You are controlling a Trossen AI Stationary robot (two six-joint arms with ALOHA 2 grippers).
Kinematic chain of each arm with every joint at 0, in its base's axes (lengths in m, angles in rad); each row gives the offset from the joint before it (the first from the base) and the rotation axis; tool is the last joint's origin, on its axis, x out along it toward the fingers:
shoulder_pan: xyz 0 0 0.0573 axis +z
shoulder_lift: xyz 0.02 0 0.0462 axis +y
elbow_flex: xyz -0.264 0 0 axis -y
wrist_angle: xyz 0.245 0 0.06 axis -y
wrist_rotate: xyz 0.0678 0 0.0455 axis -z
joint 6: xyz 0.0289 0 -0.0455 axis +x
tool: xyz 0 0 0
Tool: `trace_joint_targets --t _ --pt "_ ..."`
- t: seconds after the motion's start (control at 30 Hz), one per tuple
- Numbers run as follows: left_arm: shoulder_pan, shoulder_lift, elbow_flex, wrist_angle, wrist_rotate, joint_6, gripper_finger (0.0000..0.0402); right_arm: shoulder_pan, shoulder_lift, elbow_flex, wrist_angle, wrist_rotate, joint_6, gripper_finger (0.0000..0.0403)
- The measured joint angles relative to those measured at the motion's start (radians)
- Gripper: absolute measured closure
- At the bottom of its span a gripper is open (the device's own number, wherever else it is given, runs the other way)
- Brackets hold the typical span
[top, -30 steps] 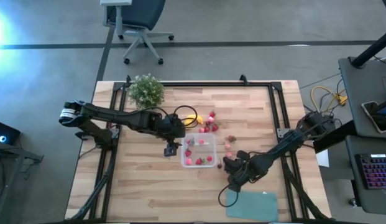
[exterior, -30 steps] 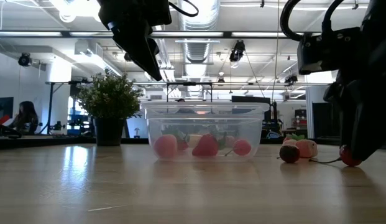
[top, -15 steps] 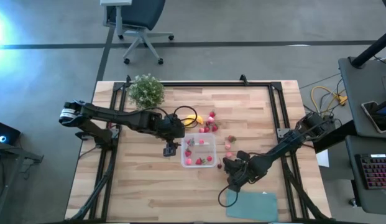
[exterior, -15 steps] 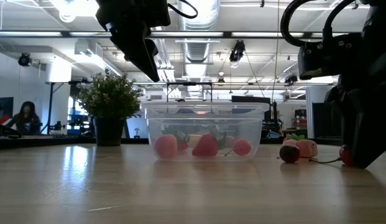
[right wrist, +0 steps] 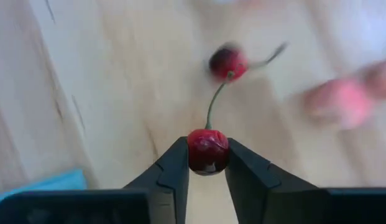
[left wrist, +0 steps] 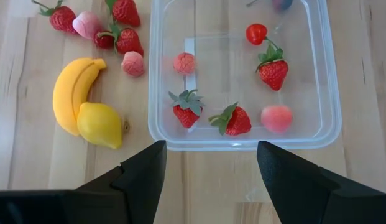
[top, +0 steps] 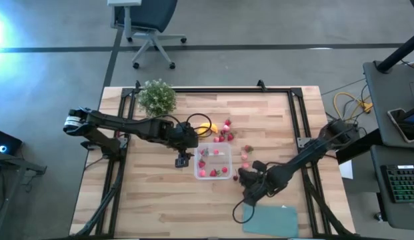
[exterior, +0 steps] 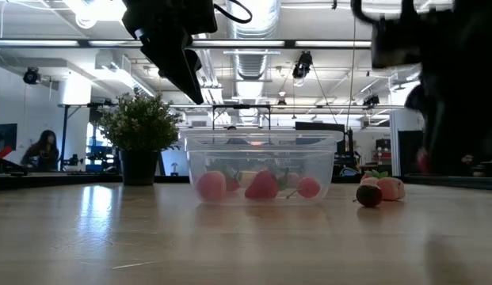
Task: Pick and placing Produce into tupperware
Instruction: Put the red cherry into the transparent container, then put the yellow lemon into the transparent container
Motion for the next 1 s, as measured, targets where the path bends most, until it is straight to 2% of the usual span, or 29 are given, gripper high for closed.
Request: trace_joint_targets --t 0.13,0.23,0.4,0.53,0.7,0.87,1.0 --pt "0.000 0.000 0.000 0.000 0.000 0.001 0.0164 -0.022 -0.061 0.071 -0.120 0.126 -0.024 0.0312" --pt "0.000 0.000 0.000 -0.001 0.000 0.001 0.0164 -0.065 -0.094 0.109 -0.122 0.153 -0.122 0.0313" --pt "0.000 0.000 0.000 -0.001 -0.028 0.018 0.0164 -0.179 -0.071 0.120 0.004 0.083 -0.264 0.0307" --pt "0.000 0.000 0.000 -0.003 -0.039 0.018 0.0164 -0.253 -0.034 0.118 0.110 0.025 -0.293 0.0292" --pt "-0.001 -0.001 0.000 -0.006 -0.043 0.018 0.0164 -0.302 -0.031 0.157 0.115 0.018 -0.338 0.0256" --pt "-0.001 -0.002 0.000 -0.008 -0.045 0.018 0.0164 -0.314 -0.031 0.168 0.102 -0.035 -0.336 0.0208" --pt "-0.001 -0.002 0.000 -0.032 -0.046 0.019 0.0164 -0.276 -0.050 0.165 -0.041 -0.023 -0.308 0.0184"
